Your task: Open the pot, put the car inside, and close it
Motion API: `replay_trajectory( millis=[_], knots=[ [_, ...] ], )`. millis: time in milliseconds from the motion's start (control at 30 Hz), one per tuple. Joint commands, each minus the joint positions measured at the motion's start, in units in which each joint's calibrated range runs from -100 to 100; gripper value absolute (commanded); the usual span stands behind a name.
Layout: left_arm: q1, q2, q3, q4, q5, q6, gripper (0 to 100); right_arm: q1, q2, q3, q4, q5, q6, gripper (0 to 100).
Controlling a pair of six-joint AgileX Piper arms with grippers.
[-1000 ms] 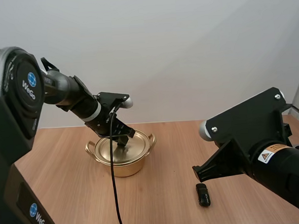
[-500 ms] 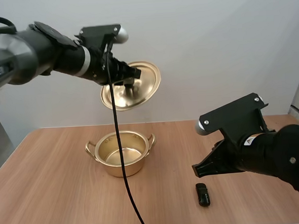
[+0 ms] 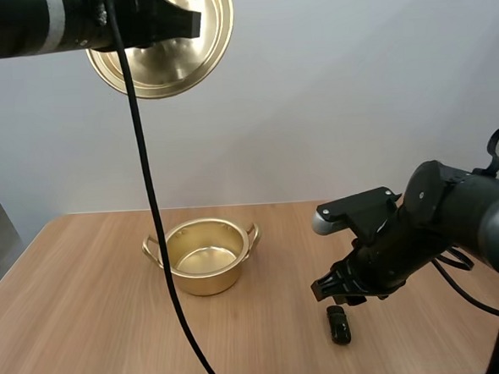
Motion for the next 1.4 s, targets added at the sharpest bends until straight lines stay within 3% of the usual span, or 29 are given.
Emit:
replay_trajectory(
  millis=[0, 167, 467, 633, 1000, 1067, 1200, 1267, 1333, 1367],
  knots=[
    [0.03, -6.2, 0.0, -0.1, 2.2, -0.9, 0, 0.0, 3.2, 0.0, 0.4, 0.1, -0.4, 66],
    [0.03, -6.2, 0.0, -0.1, 3.7, -1.1, 0, 0.0, 4.0, 0.0, 0.4, -0.9, -0.8, 75],
    [0.03, -6.2, 0.0, -0.1, 6.2, -1.1, 0, 0.0, 9.6, 0.0, 2.6, -2.3, -3.2, 76],
    [0.03, -6.2, 0.0, -0.1, 6.4, -1.1, 0, 0.0, 13.0, 0.0, 2.6, -5.2, -3.3, 84],
    [0.03, -6.2, 0.0, -0.1, 6.4, -1.1, 0, 0.0, 20.6, 0.0, 2.6, -6.0, -4.1, 82],
    [0.03, -6.2, 0.0, -0.1, 6.4, -1.1, 0, 0.0, 21.8, 0.0, 2.6, -6.0, -4.3, 77],
    [0.03, -6.2, 0.0, -0.1, 6.4, -1.1, 0, 0.0, 24.5, 0.0, 2.4, -7.3, -4.7, 53],
    [0.03, -6.2, 0.0, -0.1, 6.4, -1.1, 0, 0.0, 25.9, 0.0, 1.3, -9.3, -4.7, 37],
    [0.03, -6.2, 0.0, -0.1, 6.6, -1.1, 0, 0.0, 26.3, 0.0, 0.4, -12.3, -5.3, 6],
    [0.03, -6.2, 0.0, 0.0, 6.8, -1.1, 0, 0.0, 26.3, 0.0, 0.4, -14.0, -6.0, 0]
  ],
)
